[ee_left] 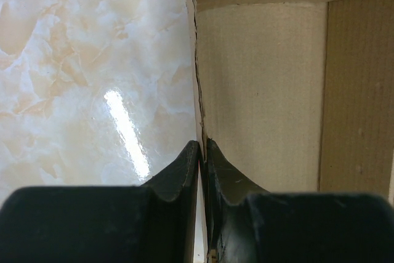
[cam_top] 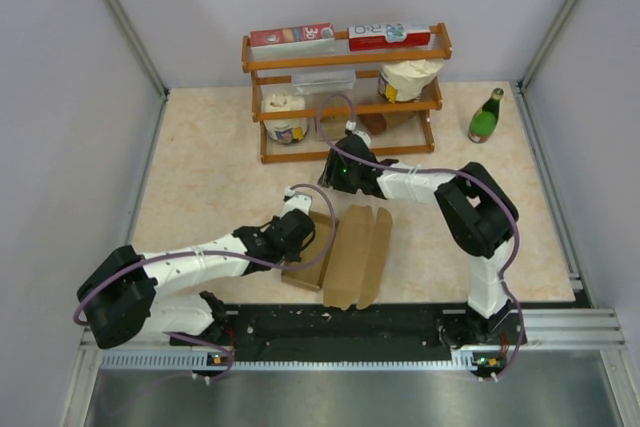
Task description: Fold the paper box
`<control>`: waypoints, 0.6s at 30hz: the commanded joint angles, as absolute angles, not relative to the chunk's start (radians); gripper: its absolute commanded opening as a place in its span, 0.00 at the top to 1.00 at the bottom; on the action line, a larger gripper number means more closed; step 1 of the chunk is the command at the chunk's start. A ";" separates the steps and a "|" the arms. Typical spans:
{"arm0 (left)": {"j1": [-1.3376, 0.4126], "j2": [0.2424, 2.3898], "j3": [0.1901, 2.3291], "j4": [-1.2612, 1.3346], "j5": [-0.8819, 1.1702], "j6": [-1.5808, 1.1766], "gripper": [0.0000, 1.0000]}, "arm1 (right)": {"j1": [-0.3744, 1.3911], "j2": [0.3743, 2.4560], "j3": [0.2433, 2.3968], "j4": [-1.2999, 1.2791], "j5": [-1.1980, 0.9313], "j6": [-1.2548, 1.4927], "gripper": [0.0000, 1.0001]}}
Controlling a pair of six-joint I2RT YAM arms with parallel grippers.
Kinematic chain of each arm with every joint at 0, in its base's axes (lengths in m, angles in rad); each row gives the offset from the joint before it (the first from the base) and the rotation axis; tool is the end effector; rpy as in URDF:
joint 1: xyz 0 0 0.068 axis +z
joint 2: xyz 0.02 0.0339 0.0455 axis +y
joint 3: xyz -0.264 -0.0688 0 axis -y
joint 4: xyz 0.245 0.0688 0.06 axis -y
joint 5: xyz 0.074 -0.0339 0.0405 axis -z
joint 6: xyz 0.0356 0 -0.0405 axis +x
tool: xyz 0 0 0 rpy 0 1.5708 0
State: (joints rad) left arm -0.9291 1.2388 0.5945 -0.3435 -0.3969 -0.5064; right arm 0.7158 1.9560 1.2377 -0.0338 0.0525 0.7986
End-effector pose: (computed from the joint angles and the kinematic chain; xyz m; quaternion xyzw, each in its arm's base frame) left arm 0.1455 -0.1718 0.1747 0.1416 0.9300 -0.0431 0.3364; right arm 0.3205 0.2763 0.1673 0.0484 0.9158 0.2558 0.3057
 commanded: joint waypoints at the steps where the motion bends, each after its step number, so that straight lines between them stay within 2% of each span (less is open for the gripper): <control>1: -0.923 1.210 0.588 -0.310 -0.396 -0.515 0.85 | 0.712 1.996 1.293 -0.041 0.063 0.867 0.51; 14: -0.923 1.212 0.591 -0.311 -0.399 -0.508 0.85 | 0.684 2.008 1.259 -0.055 0.078 0.962 0.52; 18: -0.922 1.215 0.591 -0.311 -0.396 -0.508 0.85 | 0.672 2.040 1.273 -0.048 0.058 0.985 0.55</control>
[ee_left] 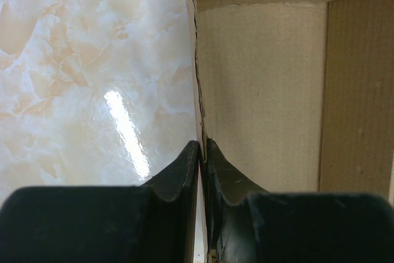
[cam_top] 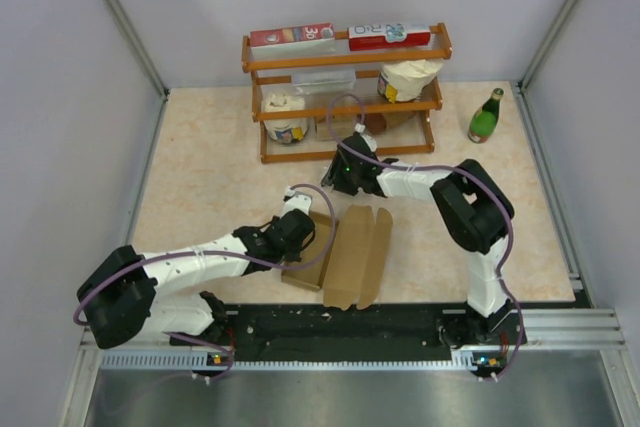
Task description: Fold the paper box
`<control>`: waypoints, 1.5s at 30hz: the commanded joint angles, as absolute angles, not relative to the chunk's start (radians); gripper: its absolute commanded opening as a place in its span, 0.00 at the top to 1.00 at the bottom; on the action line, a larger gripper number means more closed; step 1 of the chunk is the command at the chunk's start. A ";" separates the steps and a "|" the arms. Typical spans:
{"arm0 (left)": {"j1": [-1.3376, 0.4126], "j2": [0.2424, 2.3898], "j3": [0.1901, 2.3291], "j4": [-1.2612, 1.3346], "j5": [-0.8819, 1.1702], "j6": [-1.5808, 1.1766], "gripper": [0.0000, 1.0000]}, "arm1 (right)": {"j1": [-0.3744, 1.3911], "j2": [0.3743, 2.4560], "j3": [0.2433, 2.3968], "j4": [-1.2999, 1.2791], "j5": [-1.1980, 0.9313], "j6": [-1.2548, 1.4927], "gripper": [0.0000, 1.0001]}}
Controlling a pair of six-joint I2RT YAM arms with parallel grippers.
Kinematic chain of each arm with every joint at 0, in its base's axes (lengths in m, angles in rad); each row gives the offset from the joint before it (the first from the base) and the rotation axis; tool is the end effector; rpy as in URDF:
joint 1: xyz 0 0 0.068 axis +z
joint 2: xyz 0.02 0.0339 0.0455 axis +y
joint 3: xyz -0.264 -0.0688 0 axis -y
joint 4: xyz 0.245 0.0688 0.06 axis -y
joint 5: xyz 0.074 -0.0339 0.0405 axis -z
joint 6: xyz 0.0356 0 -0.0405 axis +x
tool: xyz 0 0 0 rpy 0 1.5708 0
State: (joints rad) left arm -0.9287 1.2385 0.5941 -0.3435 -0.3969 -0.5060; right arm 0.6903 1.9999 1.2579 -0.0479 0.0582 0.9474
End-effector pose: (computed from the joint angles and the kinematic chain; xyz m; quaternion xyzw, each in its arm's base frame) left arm 0.1455 -0.1716 0.1747 0.1416 0.9300 -0.0429 0.3364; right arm 0.3314 0.2710 0.1544 0.1295 0.9153 0.2595 0.2795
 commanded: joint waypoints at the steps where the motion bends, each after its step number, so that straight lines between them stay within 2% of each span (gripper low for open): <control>1: -0.922 1.215 0.592 -0.313 -0.396 -0.508 0.85 | 0.669 2.045 1.272 -0.041 0.057 0.995 0.57; 9: -0.922 1.212 0.591 -0.313 -0.397 -0.508 0.85 | 0.647 2.086 1.247 0.037 0.012 1.072 0.65; 13: -0.922 1.212 0.591 -0.314 -0.397 -0.508 0.85 | 0.646 2.088 1.239 0.063 0.008 1.078 0.76; 19: -0.922 1.209 0.589 -0.313 -0.396 -0.508 0.85 | 0.644 2.071 1.226 0.097 0.012 1.062 1.00; 26: -0.922 1.212 0.589 -0.311 -0.394 -0.506 0.85 | 0.643 2.014 1.174 0.185 0.024 1.013 1.00; 32: -0.920 1.216 0.592 -0.307 -0.390 -0.508 0.85 | 0.637 1.843 1.101 0.230 0.093 0.881 1.00; 45: -0.919 1.238 0.603 -0.282 -0.376 -0.522 0.85 | 0.672 1.519 1.033 0.062 0.064 0.675 1.00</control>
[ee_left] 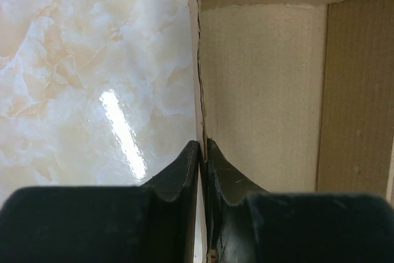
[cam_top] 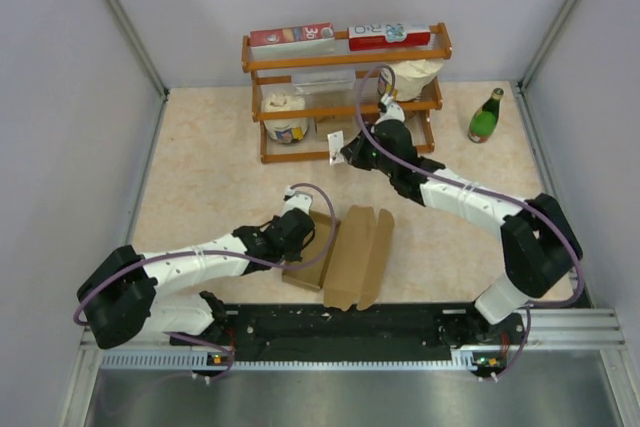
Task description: Fold the paper box
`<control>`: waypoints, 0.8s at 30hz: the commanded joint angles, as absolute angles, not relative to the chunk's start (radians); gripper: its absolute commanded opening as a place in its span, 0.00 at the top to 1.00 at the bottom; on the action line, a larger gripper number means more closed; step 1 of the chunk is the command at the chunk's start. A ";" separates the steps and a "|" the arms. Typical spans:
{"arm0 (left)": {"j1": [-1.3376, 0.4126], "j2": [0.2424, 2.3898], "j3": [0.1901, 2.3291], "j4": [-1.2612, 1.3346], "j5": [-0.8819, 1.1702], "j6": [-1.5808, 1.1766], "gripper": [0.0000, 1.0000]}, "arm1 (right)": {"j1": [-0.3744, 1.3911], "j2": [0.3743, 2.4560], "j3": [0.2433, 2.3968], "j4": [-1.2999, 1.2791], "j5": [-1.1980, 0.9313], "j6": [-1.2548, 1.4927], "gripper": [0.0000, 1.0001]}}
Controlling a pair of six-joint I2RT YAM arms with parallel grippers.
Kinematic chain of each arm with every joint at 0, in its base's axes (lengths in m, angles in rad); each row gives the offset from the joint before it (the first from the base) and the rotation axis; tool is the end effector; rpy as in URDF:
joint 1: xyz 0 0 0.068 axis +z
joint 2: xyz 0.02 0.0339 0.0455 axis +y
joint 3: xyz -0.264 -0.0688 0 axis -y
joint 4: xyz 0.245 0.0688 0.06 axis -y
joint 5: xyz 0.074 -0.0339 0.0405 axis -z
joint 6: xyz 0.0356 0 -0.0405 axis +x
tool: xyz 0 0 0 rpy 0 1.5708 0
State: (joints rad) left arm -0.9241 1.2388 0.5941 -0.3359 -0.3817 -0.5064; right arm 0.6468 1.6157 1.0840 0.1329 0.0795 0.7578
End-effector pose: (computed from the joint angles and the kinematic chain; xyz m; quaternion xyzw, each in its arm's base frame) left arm 0.1464 -0.1719 0.1749 0.1408 0.9304 -0.0503 0.3346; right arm 0.3004 0.2233 0.2622 0.0681 0.8300 0.3317 0.4432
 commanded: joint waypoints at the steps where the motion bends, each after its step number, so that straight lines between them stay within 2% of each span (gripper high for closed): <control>1: -0.919 1.241 0.604 -0.281 -0.377 -0.526 0.85 | 0.689 1.496 1.017 0.048 0.060 0.667 1.00; 11: -0.919 1.278 0.623 -0.273 -0.374 -0.549 0.86 | 0.874 1.361 0.874 -0.083 0.012 0.689 1.00; 12: -0.919 1.279 0.621 -0.273 -0.373 -0.551 0.86 | 0.894 1.362 0.870 -0.087 0.006 0.683 0.98; 14: -0.919 1.287 0.621 -0.268 -0.370 -0.554 0.86 | 0.929 1.356 0.864 -0.106 -0.052 0.678 0.69; 16: -0.919 1.295 0.624 -0.268 -0.367 -0.555 0.87 | 0.933 1.298 0.835 -0.118 -0.019 0.695 0.53; 20: -0.919 1.296 0.621 -0.270 -0.367 -0.566 0.87 | 0.931 1.135 0.816 -0.224 0.148 0.701 0.48; 24: -0.919 1.302 0.621 -0.270 -0.370 -0.572 0.87 | 0.930 1.033 0.867 -0.484 0.280 0.750 0.46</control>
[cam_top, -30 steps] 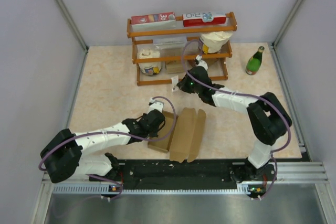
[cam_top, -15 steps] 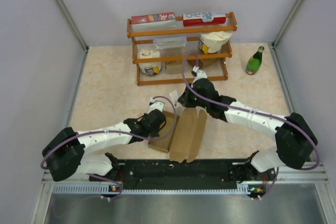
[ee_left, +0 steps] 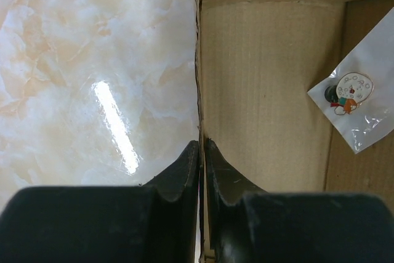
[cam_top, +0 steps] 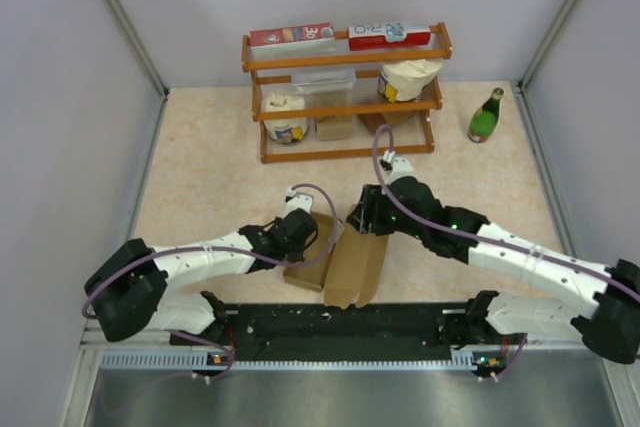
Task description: Fold the paper box
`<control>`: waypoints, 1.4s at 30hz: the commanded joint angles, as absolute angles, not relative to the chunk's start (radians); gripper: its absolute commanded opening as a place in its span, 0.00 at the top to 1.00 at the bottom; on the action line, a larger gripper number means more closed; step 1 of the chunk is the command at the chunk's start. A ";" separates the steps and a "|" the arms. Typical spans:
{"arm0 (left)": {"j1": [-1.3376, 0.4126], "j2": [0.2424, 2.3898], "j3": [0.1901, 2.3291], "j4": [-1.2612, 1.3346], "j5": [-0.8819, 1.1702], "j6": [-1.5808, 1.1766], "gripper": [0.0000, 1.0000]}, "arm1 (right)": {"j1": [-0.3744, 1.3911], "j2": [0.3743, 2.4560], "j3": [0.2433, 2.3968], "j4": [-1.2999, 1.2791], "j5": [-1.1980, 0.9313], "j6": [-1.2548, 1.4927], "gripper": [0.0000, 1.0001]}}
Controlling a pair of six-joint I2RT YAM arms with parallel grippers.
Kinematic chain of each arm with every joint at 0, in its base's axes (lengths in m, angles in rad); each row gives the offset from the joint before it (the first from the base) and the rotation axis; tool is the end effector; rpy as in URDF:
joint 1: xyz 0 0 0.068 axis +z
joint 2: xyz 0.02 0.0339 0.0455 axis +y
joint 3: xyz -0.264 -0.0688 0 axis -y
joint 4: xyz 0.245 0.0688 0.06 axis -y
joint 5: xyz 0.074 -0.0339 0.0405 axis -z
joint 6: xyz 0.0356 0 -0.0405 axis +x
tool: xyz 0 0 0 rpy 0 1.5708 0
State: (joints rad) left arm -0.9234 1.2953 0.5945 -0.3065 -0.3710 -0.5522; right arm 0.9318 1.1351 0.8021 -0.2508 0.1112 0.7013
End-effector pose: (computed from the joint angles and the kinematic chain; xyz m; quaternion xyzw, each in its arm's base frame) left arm 0.1498 -0.1768 0.1648 0.1238 0.9373 -0.0527 0.3214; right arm 0.1529 0.1991 0.2692 -0.0750 0.8765 0.3112 0.3595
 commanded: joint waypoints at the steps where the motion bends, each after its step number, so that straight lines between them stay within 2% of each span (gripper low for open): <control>1: -0.919 1.304 0.624 -0.270 -0.371 -0.575 0.87 | 0.931 1.014 0.871 -0.550 0.311 0.770 0.45; 5: -0.919 1.318 0.632 -0.265 -0.365 -0.580 0.88 | 0.930 0.939 0.859 -0.716 0.383 0.840 0.43; 10: -0.919 1.328 0.641 -0.262 -0.362 -0.583 0.88 | 0.930 0.881 0.827 -0.798 0.341 0.896 0.39; 16: -0.920 1.335 0.649 -0.261 -0.360 -0.587 0.88 | 0.928 0.838 0.784 -0.764 0.262 0.942 0.37; 24: -0.920 1.341 0.653 -0.264 -0.359 -0.601 0.88 | 0.928 0.856 0.721 -0.664 0.132 0.989 0.41; 29: -0.920 1.339 0.653 -0.261 -0.354 -0.615 0.88 | 0.928 0.850 0.655 -0.531 0.084 1.038 0.51; 32: -0.920 1.338 0.652 -0.259 -0.345 -0.624 0.87 | 0.930 0.897 0.666 -0.512 0.071 1.028 0.54; 36: -0.922 1.333 0.650 -0.242 -0.321 -0.637 0.82 | 0.930 0.939 0.693 -0.491 0.100 0.965 0.71; 38: -0.922 1.324 0.644 -0.230 -0.307 -0.643 0.74 | 0.928 0.951 0.716 -0.494 0.136 0.915 0.78; 42: -0.922 1.296 0.646 -0.213 -0.259 -0.652 0.52 | 0.928 0.974 0.759 -0.502 0.170 0.792 0.96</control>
State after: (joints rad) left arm -0.9234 1.3342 0.6209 -0.2718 -0.3080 -0.6273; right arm 0.9310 0.9562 0.6674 -0.5392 0.1188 0.9272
